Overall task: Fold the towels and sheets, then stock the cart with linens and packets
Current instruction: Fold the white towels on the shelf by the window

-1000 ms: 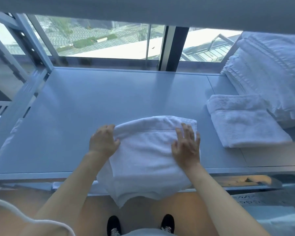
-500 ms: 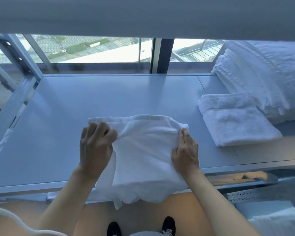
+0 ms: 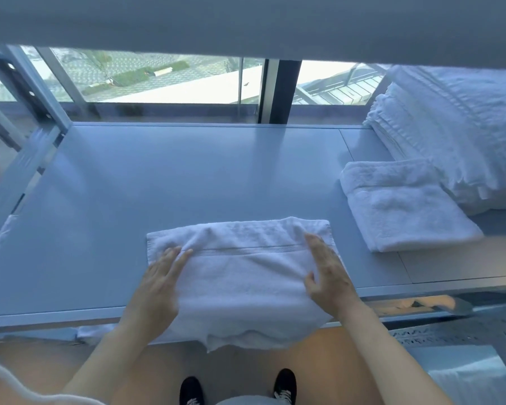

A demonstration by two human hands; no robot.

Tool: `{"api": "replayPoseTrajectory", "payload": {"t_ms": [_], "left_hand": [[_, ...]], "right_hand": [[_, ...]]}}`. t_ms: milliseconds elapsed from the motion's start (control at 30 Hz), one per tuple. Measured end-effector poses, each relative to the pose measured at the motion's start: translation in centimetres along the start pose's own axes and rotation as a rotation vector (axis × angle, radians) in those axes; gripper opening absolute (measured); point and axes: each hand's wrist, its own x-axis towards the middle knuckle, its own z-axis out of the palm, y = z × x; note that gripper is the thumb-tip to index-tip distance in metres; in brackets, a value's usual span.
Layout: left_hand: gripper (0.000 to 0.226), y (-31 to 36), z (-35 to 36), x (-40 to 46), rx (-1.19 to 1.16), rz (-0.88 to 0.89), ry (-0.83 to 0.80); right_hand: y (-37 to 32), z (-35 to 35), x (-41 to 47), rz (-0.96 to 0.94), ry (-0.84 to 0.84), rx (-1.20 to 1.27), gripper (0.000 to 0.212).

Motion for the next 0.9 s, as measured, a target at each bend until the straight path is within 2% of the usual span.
{"api": "replayPoseTrajectory", "payload": {"t_ms": [67,233,333,367,433,500,600,800,900], "left_hand": [[0.083,-2.0,-0.7,-1.6,0.001,0.08,-0.02],[0.062,-4.9,-2.2,-4.0,-0.042,0.077,-0.113],[0.059,-5.4,-2.3,-3.3,0.008,0.059,-0.136],[0.065,-5.2,-2.2,-2.6,0.04,0.021,-0.141],[0.071,-4.1,-1.4,-0.6,0.098,-0.063,-0.106],[0.059,-2.4,-0.6,2.0,0.087,-0.148,-0.055],[0.069,-0.5,0.8,5.8,0.084,-0.27,-0.038],[0.054,-2.3,-0.6,9.7,-0.011,-0.147,0.083],[0.058,-4.3,-0.6,8.9,0.075,-0.19,0.083]], "right_hand": [[1.0,-0.5,-1.7,0.028,-0.001,0.043,0.087],[2.0,-0.3,-5.7,-0.014,-0.043,-0.009,0.069],[1.8,0.4,-5.4,0.016,-0.052,-0.101,0.066],[1.7,0.7,-4.7,0.026,-0.057,-0.14,0.066],[1.6,1.0,-2.9,0.049,-0.058,-0.193,0.067],[1.5,1.0,-0.4,0.067,-0.057,-0.214,0.069],[1.9,0.4,3.8,0.066,-0.049,-0.243,0.07],[2.5,-0.9,10.1,0.082,-0.071,-0.286,0.065],[0.6,-0.7,9.9,0.107,-0.015,-0.329,0.062]]}}
